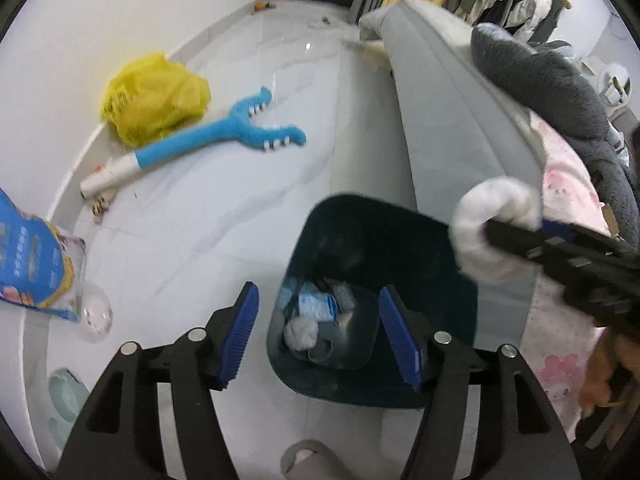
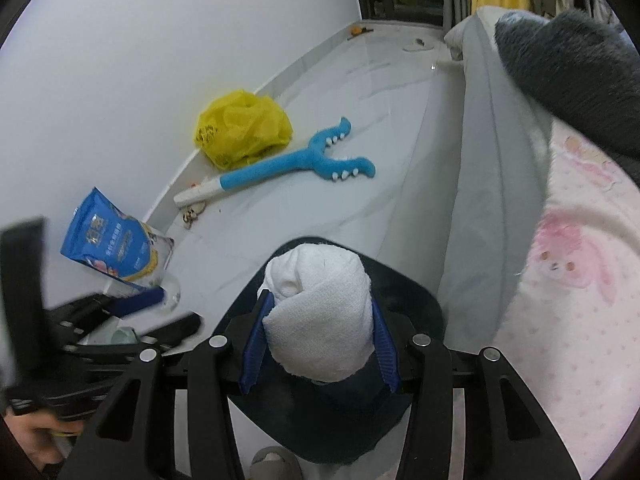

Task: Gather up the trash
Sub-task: 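Open both tools to drop the sock balls into the bin, then move both open tools back over the bed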

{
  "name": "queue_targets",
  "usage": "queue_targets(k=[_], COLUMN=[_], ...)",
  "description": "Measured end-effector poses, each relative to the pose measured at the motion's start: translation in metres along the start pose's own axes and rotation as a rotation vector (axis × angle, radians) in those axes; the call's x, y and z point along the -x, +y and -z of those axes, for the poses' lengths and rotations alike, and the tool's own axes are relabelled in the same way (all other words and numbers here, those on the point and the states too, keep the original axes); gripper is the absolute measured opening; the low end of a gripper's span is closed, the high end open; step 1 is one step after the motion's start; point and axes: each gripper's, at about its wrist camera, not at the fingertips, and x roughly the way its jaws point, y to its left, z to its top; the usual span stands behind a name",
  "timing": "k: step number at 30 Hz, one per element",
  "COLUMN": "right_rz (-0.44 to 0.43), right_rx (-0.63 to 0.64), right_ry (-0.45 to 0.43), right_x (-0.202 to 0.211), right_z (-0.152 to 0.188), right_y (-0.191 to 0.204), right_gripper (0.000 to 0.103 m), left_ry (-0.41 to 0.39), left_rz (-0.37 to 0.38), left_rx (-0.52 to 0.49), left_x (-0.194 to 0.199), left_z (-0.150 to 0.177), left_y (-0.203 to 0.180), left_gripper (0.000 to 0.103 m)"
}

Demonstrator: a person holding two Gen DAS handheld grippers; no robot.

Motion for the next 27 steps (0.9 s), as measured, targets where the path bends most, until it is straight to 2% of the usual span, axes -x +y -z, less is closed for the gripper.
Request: queue_targets(k=[11, 20, 21, 25, 27], right_rz=[0.043, 0.052, 0.044, 0.044, 0.036], right_rx=[0.008, 0.024, 0.028, 0.044, 0.044], right_ry=[0.114, 0.163, 0.172, 0.161, 0.139], right_x=[-0.05, -0.068, -0.069, -0.06, -0.051], right_z=[0.011, 0.017, 0.018, 0.018, 0.016], right_y=[0.003, 0.004, 0.005, 0.006, 0.005], right_gripper=[0.048, 0.049, 0.057, 0.07, 0.078], left_ry=[-0.176, -0.315, -0.331, -0.416, -0.443], left_rz=[-0.037, -0.085, -0.083, -0.082, -0.076], left_rx=[-0.048, -0.121, -0.128, -0.161, -0.175], left_x=[0.058, 0.101, 0.107, 0.13, 0.138], left_z=[-0.01, -0.017, -0.017, -0.019, -0.02], left_y=[-0.003, -0.026, -0.03, -0.046, -0.053], left_gripper=[0.07, 0.081, 0.083, 0.09, 0.09])
